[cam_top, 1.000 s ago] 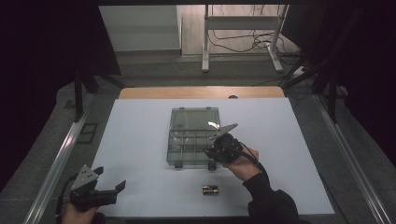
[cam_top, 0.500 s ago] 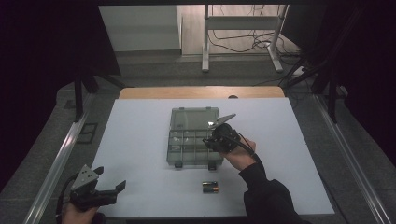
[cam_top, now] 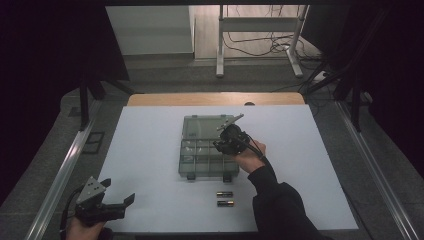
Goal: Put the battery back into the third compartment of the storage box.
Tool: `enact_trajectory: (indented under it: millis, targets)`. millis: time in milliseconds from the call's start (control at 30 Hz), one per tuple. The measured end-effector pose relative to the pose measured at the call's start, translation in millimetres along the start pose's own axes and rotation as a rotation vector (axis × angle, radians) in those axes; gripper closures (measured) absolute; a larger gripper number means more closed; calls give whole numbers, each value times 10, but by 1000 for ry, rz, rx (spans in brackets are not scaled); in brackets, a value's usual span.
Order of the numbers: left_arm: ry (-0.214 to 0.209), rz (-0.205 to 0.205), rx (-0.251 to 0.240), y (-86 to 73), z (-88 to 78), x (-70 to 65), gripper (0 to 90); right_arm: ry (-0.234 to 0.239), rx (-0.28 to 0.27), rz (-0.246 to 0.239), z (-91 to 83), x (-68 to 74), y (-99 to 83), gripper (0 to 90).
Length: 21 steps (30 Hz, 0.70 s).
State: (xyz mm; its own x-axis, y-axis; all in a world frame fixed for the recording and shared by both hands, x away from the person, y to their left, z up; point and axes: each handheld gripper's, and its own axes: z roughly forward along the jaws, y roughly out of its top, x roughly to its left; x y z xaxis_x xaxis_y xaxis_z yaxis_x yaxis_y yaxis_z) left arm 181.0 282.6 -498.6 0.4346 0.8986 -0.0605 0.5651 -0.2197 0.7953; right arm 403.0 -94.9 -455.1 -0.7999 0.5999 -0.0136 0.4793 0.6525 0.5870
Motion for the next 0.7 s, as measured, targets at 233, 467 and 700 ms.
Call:
enact_trajectory:
  millis: [233,467,700]
  targets:
    - [-1,2,1,0,0,-1,34,-11,19,6,129,-35,71,765]
    - [-1,6,3,1,2,-4,34,-17,41,9,264,-24,104,759]
    - [-2,5,3,1,3,-2,35,-22,27,5,224,-20,96,567]
